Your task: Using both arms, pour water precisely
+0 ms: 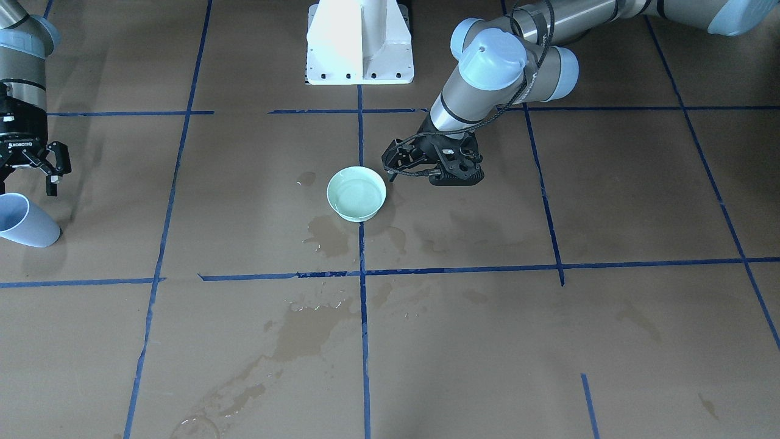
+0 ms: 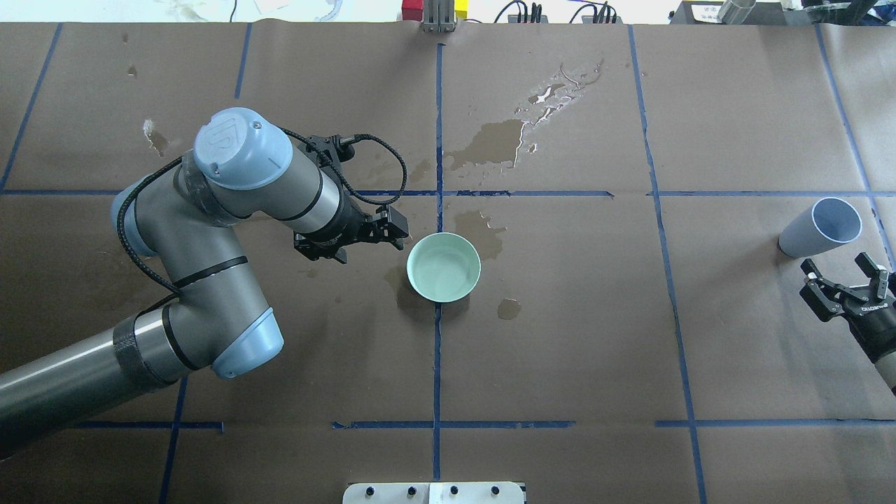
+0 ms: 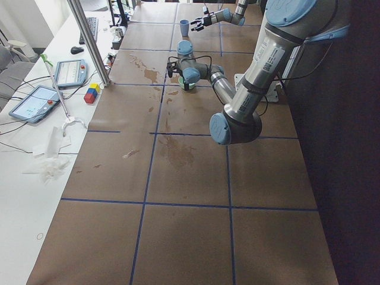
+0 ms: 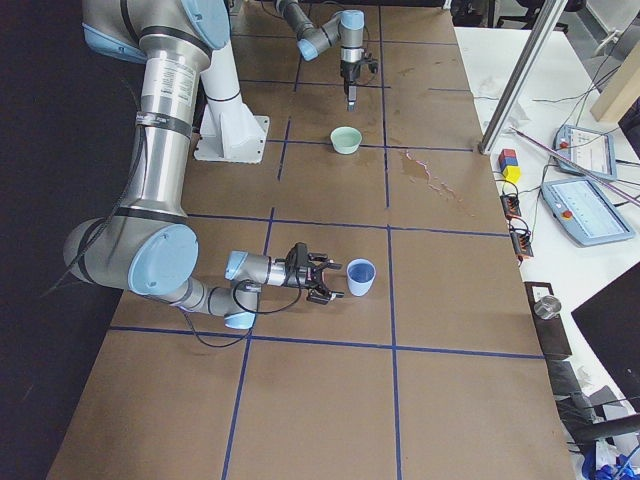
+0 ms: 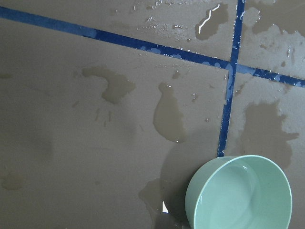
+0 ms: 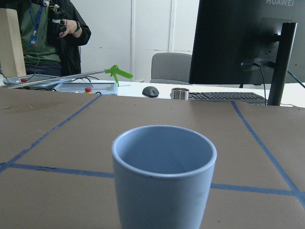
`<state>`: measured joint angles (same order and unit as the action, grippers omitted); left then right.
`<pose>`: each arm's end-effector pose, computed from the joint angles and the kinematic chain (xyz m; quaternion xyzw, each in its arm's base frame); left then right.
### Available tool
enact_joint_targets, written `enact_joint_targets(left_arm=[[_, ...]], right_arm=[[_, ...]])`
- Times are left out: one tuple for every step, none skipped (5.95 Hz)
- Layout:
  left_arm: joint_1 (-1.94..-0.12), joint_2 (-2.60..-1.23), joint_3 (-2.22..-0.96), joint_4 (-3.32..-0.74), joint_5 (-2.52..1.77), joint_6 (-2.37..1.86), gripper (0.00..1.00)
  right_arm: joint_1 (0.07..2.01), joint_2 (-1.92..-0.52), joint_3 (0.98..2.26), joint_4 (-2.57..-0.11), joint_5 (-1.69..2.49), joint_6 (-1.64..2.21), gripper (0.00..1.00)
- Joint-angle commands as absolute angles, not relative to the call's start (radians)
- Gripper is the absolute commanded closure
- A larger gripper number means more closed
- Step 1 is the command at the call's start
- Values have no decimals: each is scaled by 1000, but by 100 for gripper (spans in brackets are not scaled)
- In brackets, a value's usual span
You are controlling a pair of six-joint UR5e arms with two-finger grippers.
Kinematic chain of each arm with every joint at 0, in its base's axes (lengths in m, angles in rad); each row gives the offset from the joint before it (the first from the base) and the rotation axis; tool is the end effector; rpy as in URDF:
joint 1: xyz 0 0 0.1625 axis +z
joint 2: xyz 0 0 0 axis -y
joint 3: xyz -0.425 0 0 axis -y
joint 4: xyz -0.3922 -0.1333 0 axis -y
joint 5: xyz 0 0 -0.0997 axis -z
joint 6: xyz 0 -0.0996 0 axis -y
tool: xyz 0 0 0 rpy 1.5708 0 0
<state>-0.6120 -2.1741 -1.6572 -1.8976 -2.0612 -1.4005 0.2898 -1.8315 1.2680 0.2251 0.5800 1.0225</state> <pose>0.4995 -0.4561 0.2244 -0.0161 0.5173 -0.0704 0.8528 -0.2319 -0.2952 0.7067 0.5613 -0.3066 0.1799 0.7474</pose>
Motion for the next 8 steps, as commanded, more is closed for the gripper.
enact_joint_targets(left_arm=[[-612,-2171,-1658,-1898,-2060,-1401,1],[-612,-2171,-1658,-1898,-2062,-1401,1],[-612,-2171,-1658,-1898,-2062,-1401,1],[-612,-2171,-1660,-1898,-2062,-1401,1],[-612,-2165,-1660,-1898,-2060,-1401,1],[-612,-2161,-1661,-1898,-2062,-1401,1],[-612,-2161,-1661,-1898,-2060,-1401,1],[-612,-2158,-1661,-1898,-2060,-1401,1]], right_arm=[[330,-1800,1238,222,598,1023,0],[360,-1777,1212,222,633,1022,0],[365,-1775,1209,222,646,1020,0],[365,-1775,1209,222,646,1020,0],[367,-1773,1209,219,646,1019,0],[368,-1773,1209,218,647,1017,0],[367,-1773,1209,218,647,1017,0],[373,-1747,1209,212,647,994,0]])
